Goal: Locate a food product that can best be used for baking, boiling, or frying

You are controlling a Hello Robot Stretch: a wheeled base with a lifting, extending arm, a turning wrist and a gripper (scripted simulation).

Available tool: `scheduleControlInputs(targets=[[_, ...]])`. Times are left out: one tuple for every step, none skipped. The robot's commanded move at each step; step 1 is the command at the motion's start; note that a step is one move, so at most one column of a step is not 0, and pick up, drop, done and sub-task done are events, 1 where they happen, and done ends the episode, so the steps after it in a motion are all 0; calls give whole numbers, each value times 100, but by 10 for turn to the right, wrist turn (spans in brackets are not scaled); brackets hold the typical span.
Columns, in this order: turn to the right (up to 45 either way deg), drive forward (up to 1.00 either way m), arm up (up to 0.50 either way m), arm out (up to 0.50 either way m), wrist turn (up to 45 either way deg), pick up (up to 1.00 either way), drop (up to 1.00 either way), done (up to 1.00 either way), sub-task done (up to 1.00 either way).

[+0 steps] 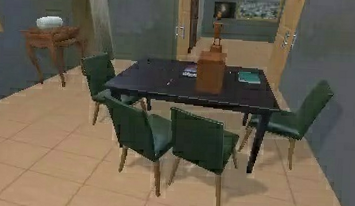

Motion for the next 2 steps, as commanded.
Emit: scheduleControlInputs(targets=[[-300, 0, 0, 0, 0, 0, 0, 0, 0], [0, 45, 0, 0, 0, 0, 0, 0, 0]])
